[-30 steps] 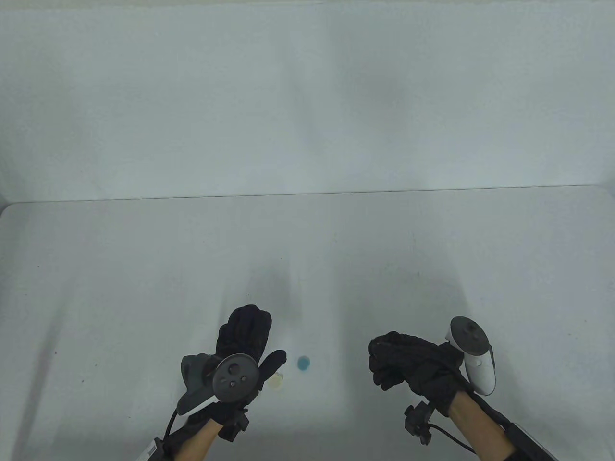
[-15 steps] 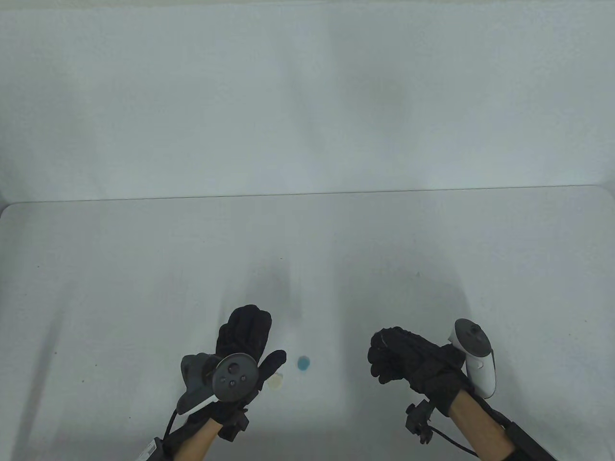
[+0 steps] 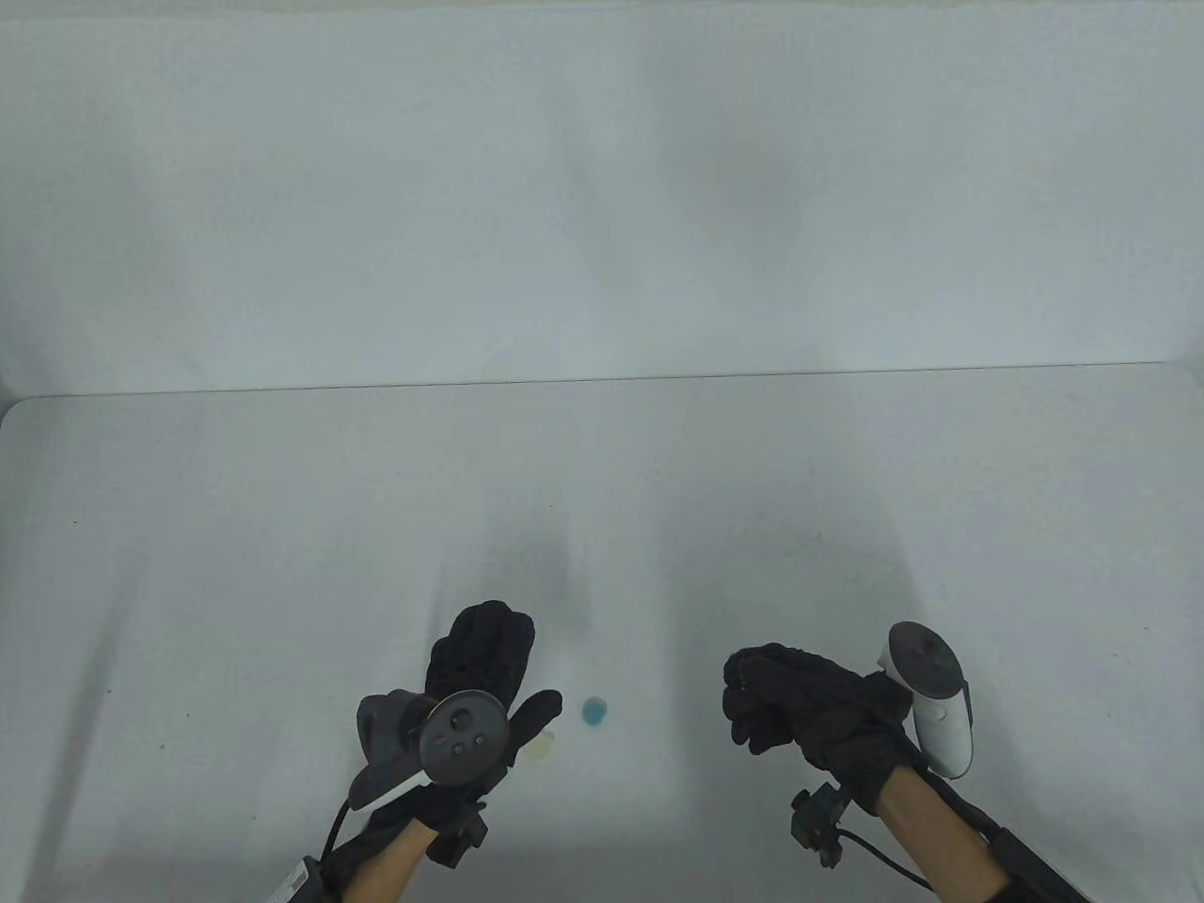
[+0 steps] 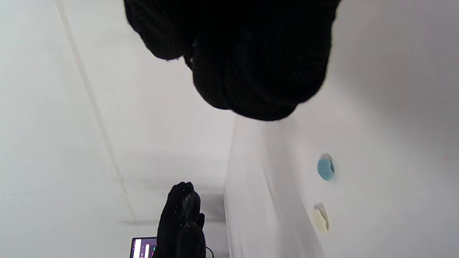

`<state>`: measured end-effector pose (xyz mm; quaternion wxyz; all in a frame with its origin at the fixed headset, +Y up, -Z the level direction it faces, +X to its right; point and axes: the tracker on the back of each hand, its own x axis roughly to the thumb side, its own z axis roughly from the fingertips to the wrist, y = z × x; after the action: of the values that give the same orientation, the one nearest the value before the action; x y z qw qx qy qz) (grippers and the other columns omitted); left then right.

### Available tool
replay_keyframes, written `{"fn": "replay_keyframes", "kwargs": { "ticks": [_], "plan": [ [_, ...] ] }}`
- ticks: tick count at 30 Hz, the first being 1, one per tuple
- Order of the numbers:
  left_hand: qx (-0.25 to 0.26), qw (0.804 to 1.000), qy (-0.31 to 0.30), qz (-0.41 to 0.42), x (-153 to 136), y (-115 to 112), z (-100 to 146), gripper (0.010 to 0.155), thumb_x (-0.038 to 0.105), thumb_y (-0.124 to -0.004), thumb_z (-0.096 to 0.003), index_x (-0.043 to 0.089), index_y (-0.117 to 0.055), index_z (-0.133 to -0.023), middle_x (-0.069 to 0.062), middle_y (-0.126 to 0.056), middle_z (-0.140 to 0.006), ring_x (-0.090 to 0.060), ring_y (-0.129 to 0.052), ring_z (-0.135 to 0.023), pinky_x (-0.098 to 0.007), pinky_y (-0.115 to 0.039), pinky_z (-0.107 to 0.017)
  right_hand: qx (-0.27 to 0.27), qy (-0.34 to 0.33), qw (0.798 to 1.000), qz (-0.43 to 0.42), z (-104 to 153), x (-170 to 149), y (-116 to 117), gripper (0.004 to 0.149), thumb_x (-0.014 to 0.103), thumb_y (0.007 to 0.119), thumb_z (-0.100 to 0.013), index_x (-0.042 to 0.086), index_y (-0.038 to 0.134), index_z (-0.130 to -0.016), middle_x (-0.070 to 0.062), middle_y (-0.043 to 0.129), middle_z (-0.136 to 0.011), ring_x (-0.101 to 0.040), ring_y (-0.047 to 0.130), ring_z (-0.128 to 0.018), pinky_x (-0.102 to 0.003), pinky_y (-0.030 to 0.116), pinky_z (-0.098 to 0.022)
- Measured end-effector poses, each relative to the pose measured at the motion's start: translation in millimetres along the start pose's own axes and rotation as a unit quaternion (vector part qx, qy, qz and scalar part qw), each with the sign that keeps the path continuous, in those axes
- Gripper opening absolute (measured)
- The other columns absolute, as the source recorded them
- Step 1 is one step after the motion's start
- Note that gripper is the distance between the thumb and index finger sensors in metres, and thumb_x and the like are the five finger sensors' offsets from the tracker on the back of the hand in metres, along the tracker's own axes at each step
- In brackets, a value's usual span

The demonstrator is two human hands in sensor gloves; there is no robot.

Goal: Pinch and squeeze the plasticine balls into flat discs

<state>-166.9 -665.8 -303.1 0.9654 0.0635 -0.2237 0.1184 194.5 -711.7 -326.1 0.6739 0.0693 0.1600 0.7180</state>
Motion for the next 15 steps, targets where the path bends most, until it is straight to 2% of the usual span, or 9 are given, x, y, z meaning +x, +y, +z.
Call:
{"fn": "replay_keyframes", "kwargs": {
  "ticks": [2, 4, 9, 10, 12, 15],
  "plan": [
    [0.0, 1.0, 0.0, 0.003, 0.0, -0.4, -0.6, 0.078, 0.05, -0.066, -0.0544, 0.003, -0.046, -0.114, -0.029, -0.042, -0.116, -0.056, -0.047, -0.106, -0.063, -0.049, -0.073, -0.013, -0.004, 1.0, 0.007, 0.6, 1.9, -0.3, 0.038, 0.035, 0.076, -0.056, 0.009, 0.085, -0.083, -0.007, 0.102, -0.058, -0.016, 0.108, -0.04, -0.02, 0.098, -0.026],
    [-0.002, 1.0, -0.001, 0.002, 0.5, -0.9, -0.3, 0.078, 0.049, -0.067, -0.0544, 0.003, -0.046, -0.114, -0.029, -0.041, -0.116, -0.056, -0.047, -0.106, -0.063, -0.049, -0.073, -0.008, -0.003, 1.0, 0.008, 0.6, 2.0, 0.6, 0.038, 0.034, 0.075, -0.056, 0.01, 0.084, -0.084, -0.007, 0.101, -0.059, -0.016, 0.107, -0.041, -0.021, 0.098, -0.027],
    [-0.002, 1.0, 0.001, 0.001, 0.4, -0.8, -0.2, 0.078, 0.049, -0.067, -0.0542, 0.003, -0.046, -0.114, -0.029, -0.04, -0.116, -0.056, -0.045, -0.106, -0.063, -0.047, -0.073, 0.011, 0.018, 1.0, -0.018, -0.4, -3.9, 2.2, 0.04, 0.031, 0.07, -0.059, 0.009, 0.074, -0.092, -0.014, 0.091, -0.073, -0.024, 0.099, -0.055, -0.026, 0.096, -0.035],
    [-0.001, 1.0, 0.002, 0.001, 0.2, -0.5, 0.1, 0.078, 0.049, -0.067, -0.0542, 0.003, -0.046, -0.114, -0.029, -0.04, -0.116, -0.056, -0.045, -0.106, -0.064, -0.047, -0.073, 0.02, 0.018, 0.999, -0.02, 0.0, -3.6, 2.4, 0.043, 0.033, 0.07, -0.06, 0.007, 0.072, -0.094, -0.016, 0.089, -0.076, -0.026, 0.097, -0.057, -0.027, 0.096, -0.036],
    [0.002, 1.0, 0.003, 0.001, -0.3, 0.2, 0.0, 0.078, 0.049, -0.068, -0.0542, 0.003, -0.045, -0.114, -0.029, -0.04, -0.116, -0.056, -0.045, -0.106, -0.064, -0.047, -0.073, 0.034, 0.012, 0.999, -0.026, -0.2, -4.3, 3.0, 0.057, 0.047, 0.067, -0.06, 0.003, 0.07, -0.097, -0.019, 0.087, -0.078, -0.029, 0.096, -0.058, -0.028, 0.096, -0.037],
    [-0.002, 1.0, 0.004, 0.008, -1.1, -0.6, -0.3, 0.079, 0.049, -0.068, -0.0542, 0.003, -0.045, -0.114, -0.029, -0.04, -0.116, -0.056, -0.045, -0.106, -0.064, -0.047, -0.073, 0.031, 0.012, 0.999, -0.04, 0.4, -4.7, 3.0, 0.06, 0.051, 0.067, -0.059, 0.003, 0.071, -0.096, -0.018, 0.09, -0.077, -0.028, 0.099, -0.056, -0.026, 0.096, -0.036]
  ]
}}
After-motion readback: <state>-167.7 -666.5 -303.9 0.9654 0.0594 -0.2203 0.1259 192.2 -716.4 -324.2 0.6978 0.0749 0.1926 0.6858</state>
